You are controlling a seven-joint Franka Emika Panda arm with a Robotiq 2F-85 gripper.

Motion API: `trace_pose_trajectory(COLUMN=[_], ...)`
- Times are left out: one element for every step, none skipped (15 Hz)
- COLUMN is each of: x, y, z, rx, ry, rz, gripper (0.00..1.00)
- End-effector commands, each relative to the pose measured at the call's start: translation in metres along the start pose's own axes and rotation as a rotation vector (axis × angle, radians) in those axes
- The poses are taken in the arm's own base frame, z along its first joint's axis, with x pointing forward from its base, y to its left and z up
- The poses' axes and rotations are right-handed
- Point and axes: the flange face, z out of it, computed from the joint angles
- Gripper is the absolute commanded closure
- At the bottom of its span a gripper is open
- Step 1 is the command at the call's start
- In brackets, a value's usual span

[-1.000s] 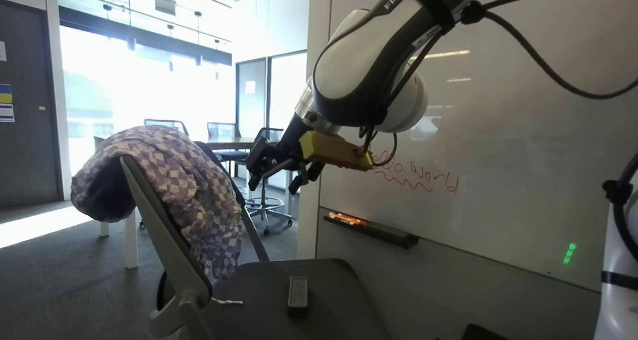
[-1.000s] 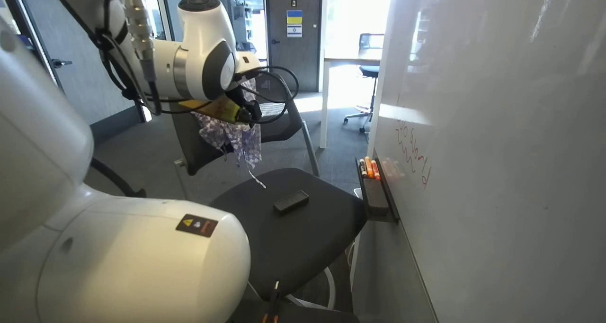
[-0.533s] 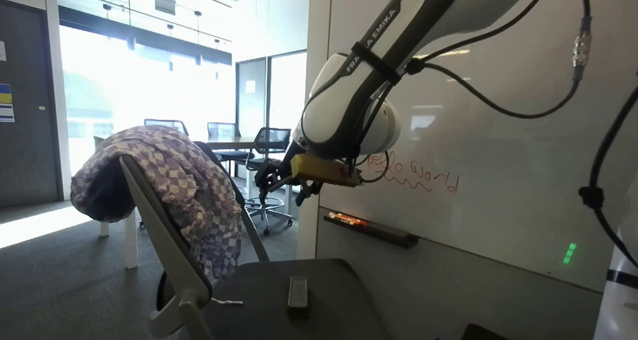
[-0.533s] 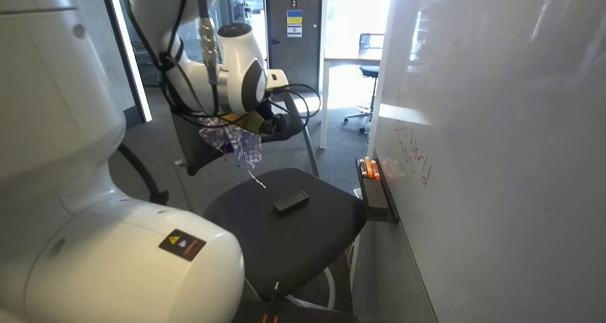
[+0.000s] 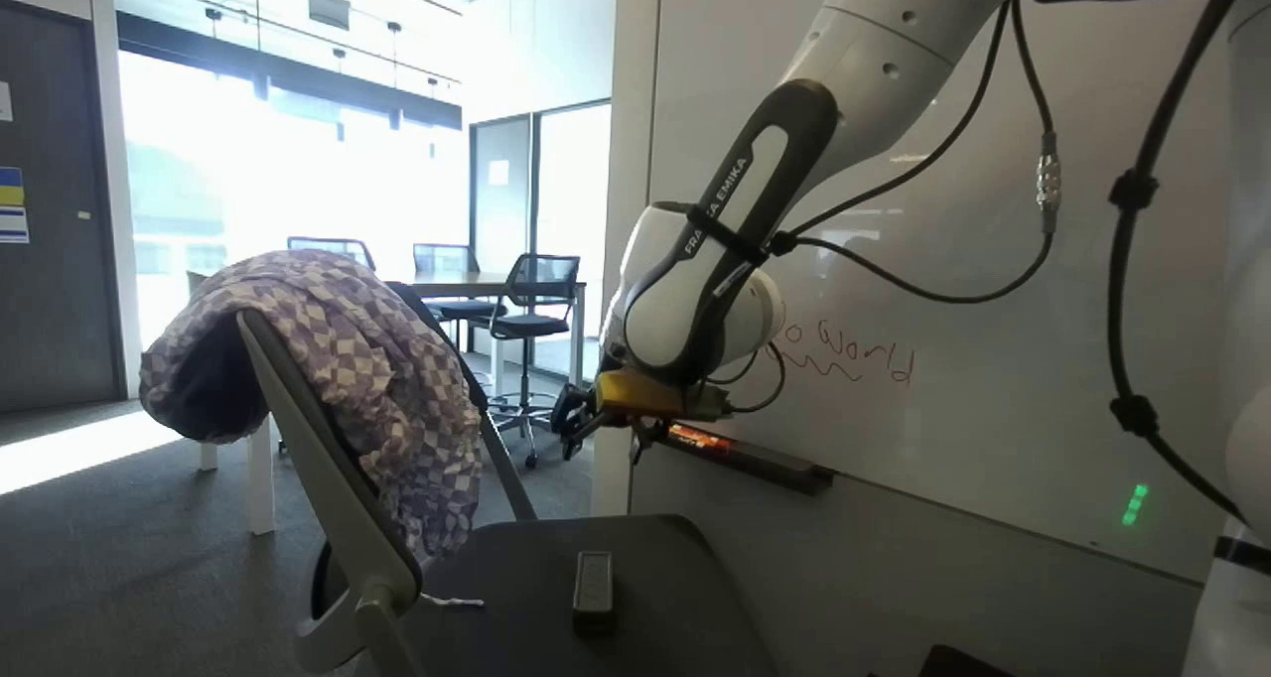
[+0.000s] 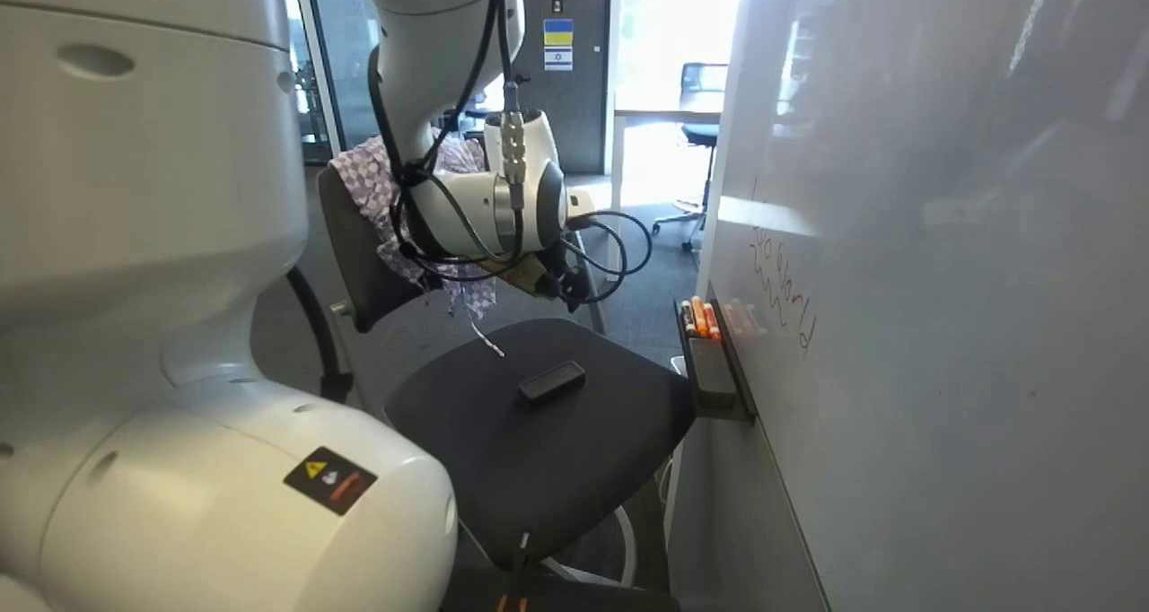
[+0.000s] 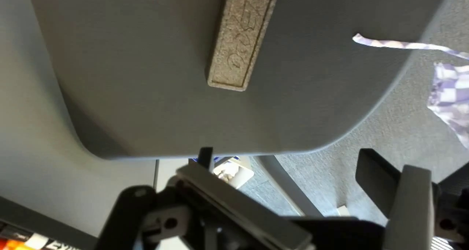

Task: Erase the words on the whiteboard

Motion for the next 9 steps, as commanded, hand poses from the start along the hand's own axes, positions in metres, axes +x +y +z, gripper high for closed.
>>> trace_pose_trajectory(x=[0.012, 0.011, 0.009, 0.007, 0.004, 0.002, 0.001, 0.000, -0.001], y=[-0.002, -0.002, -0.003, -0.005, -0.006, -0.006, -0.004, -0.002, -0.001], z=[0.038, 0.047, 0.057, 0.065, 0.074, 0.081, 0.089, 0.097, 0.104], rx=[-0.023, -0.024, -0.030, -0.036, -0.052, -0.052, -0.061, -0.074, -0.082], ry=[-0.024, -0.040, -0.060, -0.079, -0.093, -0.114, -0.125, -0.136, -0.148], rz=[0.032, 0.042, 0.047, 0.049, 0.043, 0.042, 0.053, 0.066, 0.074], gripper=[0.00, 0.00, 0.00, 0.00, 0.00, 0.00, 0.00, 0.00, 0.00])
